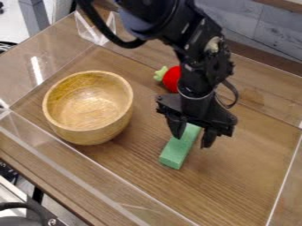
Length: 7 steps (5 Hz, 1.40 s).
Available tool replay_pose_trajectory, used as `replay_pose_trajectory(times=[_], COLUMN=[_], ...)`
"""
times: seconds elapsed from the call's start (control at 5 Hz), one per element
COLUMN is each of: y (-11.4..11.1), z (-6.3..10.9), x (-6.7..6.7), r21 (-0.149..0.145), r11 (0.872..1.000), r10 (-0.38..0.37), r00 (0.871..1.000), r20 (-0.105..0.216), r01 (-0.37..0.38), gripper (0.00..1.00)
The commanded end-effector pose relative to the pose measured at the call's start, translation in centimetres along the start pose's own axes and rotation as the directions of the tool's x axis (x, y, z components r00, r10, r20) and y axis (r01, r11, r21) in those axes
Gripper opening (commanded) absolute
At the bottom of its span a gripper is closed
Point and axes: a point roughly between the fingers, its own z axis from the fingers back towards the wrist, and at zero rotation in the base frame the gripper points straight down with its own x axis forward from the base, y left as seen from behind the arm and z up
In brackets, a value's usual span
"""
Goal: Remove the green stick from the brown bowl and put it on the table
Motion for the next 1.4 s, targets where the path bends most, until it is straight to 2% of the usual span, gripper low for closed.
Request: replay_pose_trajectory(times=[0.0,0.2,0.4,0.6,0.8,1.0,1.2], y=[-0.3,-0.5,-0.2,0.1,-0.8,-1.8,-2.5], z=[0.8,1.1,0.8,0.7,0.6,0.6,0.4], x=[0.2,-0.1,-0.5,-1.0,-1.0,-1.0,-1.2], r21=[-0.006,-0.005,-0.022,-0.041,-0.027,-0.014,-0.021], r11=[1.000,1.000,0.995,0.986,0.995,0.999,0.998], r10=[-0.005,-0.021,-0.095,-0.162,-0.100,-0.044,-0.058], r00=[1.000,1.000,0.995,0.987,0.995,0.999,0.998], r20=[0.019,0.016,0.009,0.003,-0.002,-0.004,-0.009], r01=[0.005,0.021,0.096,0.162,0.100,0.044,0.058], gripper=[0.00,0.00,1.00,1.00,0.00,0.00,0.00])
